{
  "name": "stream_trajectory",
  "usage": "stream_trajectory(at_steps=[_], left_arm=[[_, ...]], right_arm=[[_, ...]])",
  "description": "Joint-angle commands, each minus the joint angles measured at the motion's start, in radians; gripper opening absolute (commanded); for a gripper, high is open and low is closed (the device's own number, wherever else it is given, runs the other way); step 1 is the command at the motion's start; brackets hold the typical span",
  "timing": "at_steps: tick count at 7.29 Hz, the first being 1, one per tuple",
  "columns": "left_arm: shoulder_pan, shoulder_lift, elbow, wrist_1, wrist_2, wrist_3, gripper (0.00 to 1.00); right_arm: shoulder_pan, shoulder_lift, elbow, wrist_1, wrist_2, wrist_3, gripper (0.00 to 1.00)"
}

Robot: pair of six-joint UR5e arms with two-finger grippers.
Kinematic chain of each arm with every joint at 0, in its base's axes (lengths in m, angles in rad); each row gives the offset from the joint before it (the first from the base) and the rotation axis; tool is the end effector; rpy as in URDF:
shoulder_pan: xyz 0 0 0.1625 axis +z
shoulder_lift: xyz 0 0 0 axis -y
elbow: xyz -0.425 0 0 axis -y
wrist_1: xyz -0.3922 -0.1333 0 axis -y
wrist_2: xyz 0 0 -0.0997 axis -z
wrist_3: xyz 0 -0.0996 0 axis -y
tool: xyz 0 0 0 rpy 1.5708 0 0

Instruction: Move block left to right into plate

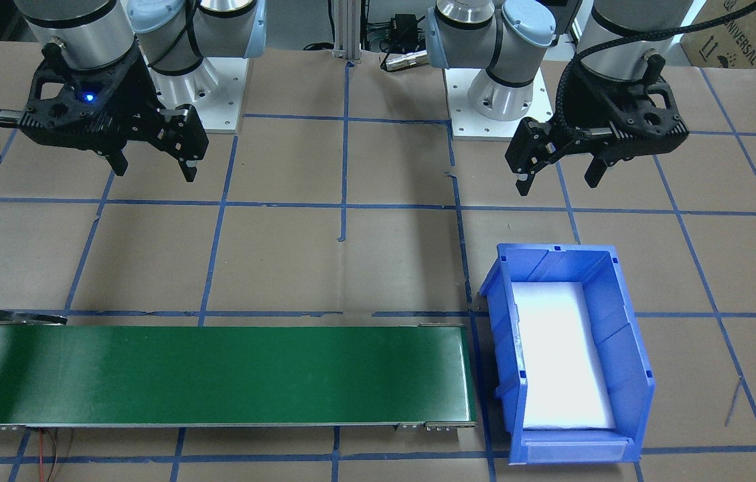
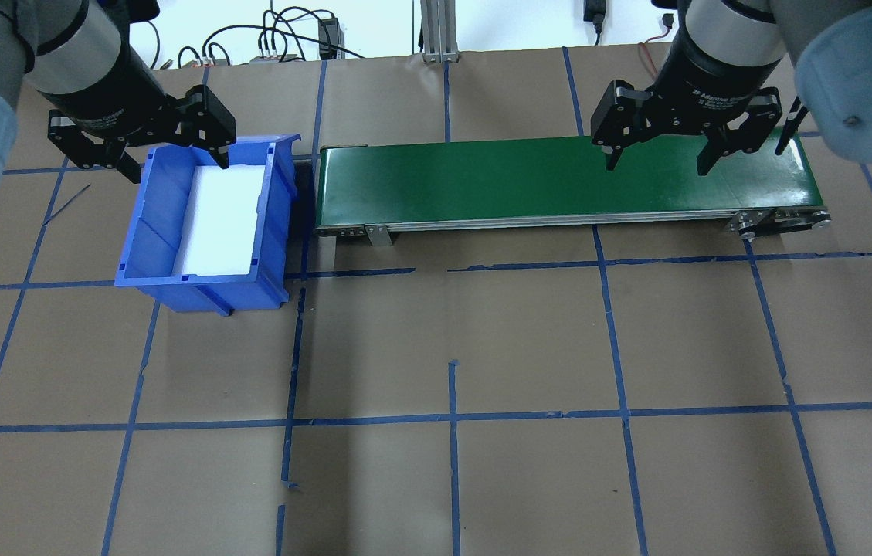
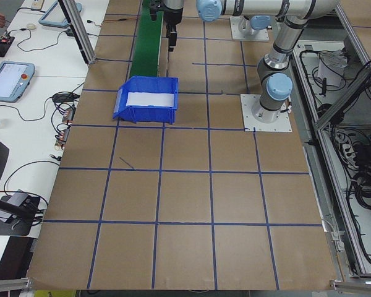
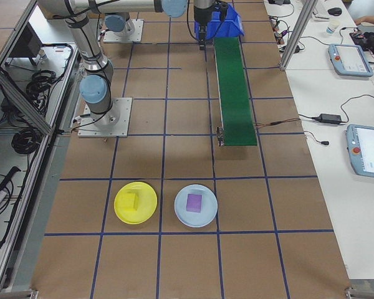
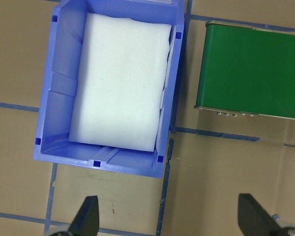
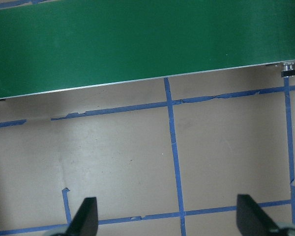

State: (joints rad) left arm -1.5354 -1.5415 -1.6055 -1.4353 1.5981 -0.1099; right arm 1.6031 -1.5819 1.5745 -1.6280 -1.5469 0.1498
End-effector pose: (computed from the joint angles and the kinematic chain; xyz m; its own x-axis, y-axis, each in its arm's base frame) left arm -0.1131 -0.4958 0.4994 -0.9890 -0.1474 -0.0127 -0.1444 0.9807 -0.1319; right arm 0.1515 -0.4888 0.4974 -0.9928 0.1154 -0.0332 0.1172 0.9913 -0.0603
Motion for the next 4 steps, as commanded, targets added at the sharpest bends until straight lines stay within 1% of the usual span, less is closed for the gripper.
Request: stream_trajectory(at_steps=[1, 4], left_arm=[[-0.003, 0.001, -0.002, -0.002, 0.000, 0.001, 1.00], [-0.008, 0.001, -0.004, -0.004, 0.000, 0.001, 1.00]], right_arm=[[0.000, 0.000, -0.001, 0.000, 0.005, 0.004, 1.00], [0.000, 0.002, -0.001, -0.001, 0.004, 0.004, 1.00]])
